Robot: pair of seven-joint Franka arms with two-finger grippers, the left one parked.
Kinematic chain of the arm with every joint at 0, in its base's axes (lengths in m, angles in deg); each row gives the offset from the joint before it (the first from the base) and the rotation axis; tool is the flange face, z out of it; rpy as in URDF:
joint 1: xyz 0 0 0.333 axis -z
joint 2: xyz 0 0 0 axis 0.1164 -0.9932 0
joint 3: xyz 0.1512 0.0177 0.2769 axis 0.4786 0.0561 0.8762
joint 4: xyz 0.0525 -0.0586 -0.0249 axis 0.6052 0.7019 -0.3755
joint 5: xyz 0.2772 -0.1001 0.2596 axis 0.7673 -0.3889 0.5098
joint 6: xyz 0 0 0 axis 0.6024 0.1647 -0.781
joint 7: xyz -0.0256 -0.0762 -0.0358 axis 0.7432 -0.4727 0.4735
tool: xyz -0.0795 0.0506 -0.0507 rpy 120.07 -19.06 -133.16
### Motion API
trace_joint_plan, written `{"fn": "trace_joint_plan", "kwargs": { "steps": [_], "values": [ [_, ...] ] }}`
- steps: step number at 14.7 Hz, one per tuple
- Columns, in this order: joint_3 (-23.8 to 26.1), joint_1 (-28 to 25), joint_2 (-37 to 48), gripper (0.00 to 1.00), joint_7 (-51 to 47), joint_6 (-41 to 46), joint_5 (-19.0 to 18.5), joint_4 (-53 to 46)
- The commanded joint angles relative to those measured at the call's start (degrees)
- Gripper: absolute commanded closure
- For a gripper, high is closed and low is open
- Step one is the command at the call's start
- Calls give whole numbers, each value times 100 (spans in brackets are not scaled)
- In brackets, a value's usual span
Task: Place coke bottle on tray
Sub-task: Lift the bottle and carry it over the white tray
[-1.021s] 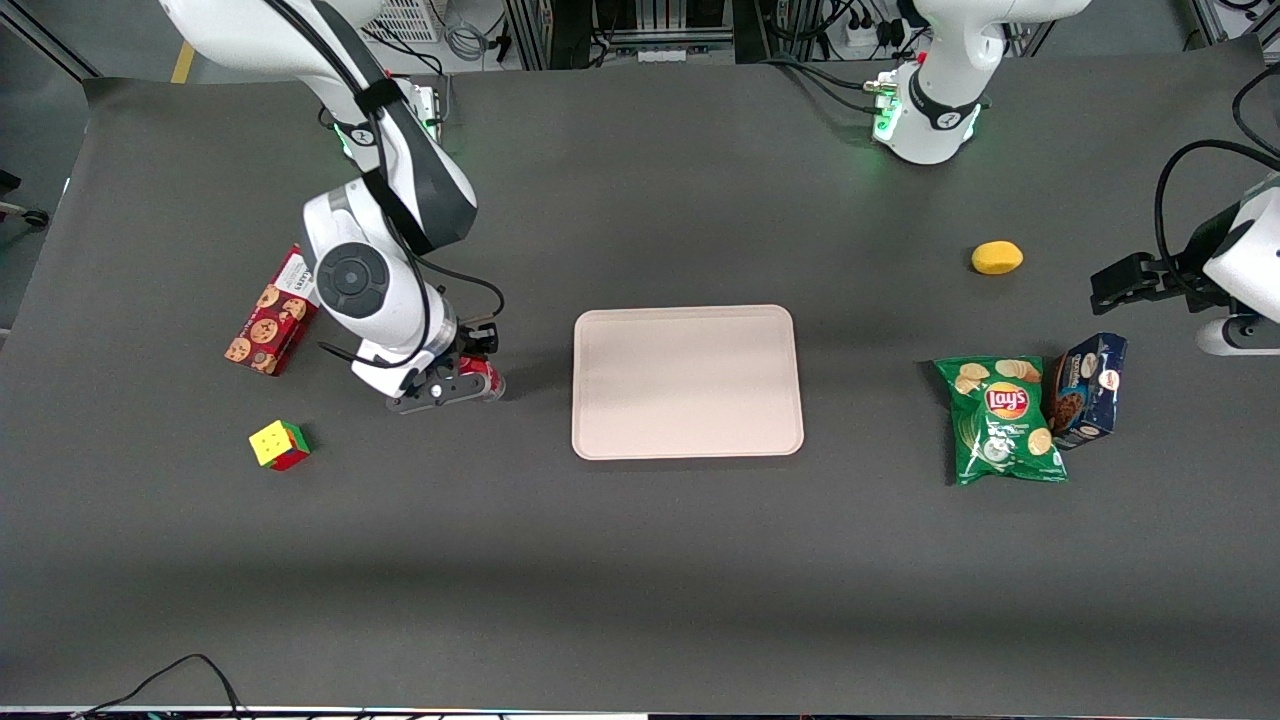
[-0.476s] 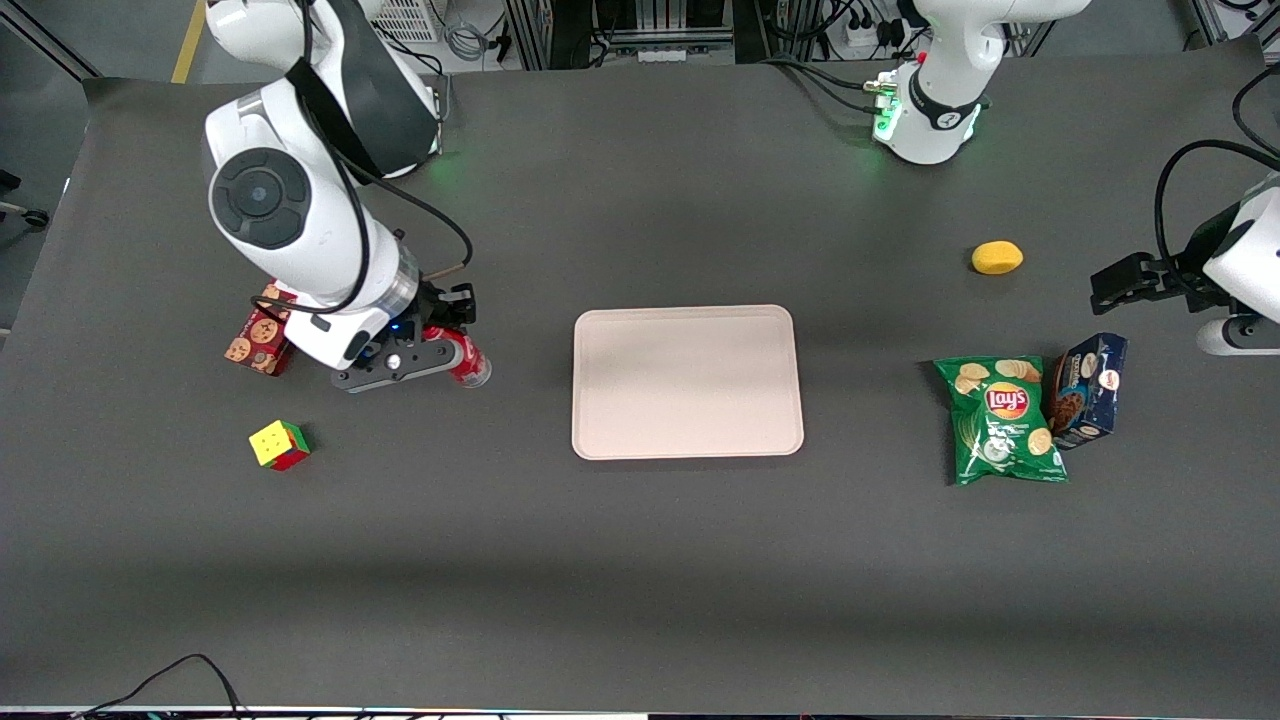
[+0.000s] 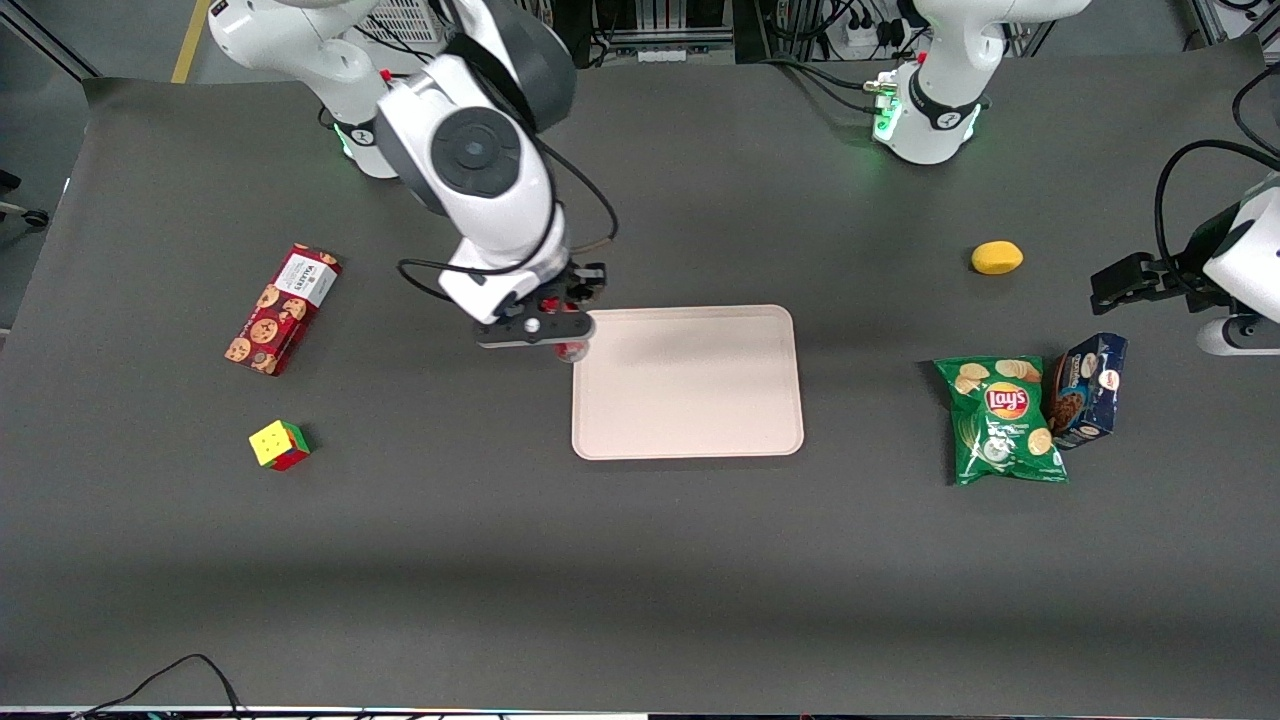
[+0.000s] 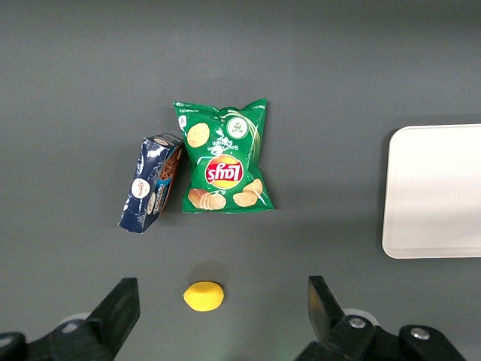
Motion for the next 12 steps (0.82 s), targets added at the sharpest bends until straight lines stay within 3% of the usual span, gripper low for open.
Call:
{"fn": "trace_joint_plan", "kwargs": {
  "steps": [1,5,12],
  "values": [
    [87,28,-581,100,-347,-527,-64,-308],
    [87,45,-1204,100,-321,-1135,-64,-290],
    [87,10,-1513,100,-338,-1198,-73,-281]
  ]
}}
